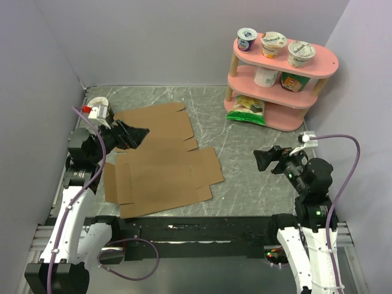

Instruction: Fold the paper box

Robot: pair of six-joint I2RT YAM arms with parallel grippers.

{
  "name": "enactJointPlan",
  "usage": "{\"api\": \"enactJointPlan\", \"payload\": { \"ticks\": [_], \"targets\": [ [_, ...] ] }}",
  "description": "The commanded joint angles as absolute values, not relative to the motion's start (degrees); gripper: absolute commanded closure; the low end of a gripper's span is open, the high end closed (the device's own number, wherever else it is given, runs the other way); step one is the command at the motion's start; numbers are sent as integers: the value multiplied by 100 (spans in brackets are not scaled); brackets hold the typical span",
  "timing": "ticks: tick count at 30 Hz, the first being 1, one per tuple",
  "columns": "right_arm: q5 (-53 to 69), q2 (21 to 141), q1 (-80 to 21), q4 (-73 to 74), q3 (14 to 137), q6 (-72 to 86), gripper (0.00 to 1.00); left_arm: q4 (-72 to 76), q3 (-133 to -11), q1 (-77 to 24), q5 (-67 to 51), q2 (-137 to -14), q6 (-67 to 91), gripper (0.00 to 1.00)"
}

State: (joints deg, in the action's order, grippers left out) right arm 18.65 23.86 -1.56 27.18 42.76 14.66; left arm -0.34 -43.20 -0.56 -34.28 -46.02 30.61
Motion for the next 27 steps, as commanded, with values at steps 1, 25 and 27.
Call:
{"api": "enactJointPlan", "payload": {
  "ticks": [1,25,27],
  "targets": [
    [1986,2584,-211,2847,4561,1582,0,88,-4298,-26,-3191,-4430,2927,4],
    [2347,4473,-2161,204,2005,3673,9,44,-4139,-26,-3603,-4676,2417,4],
    [2329,4744,-2399,-272,1758,3752,12,18,-4166,-26,-3577,-4720,2382,4]
  ]
}}
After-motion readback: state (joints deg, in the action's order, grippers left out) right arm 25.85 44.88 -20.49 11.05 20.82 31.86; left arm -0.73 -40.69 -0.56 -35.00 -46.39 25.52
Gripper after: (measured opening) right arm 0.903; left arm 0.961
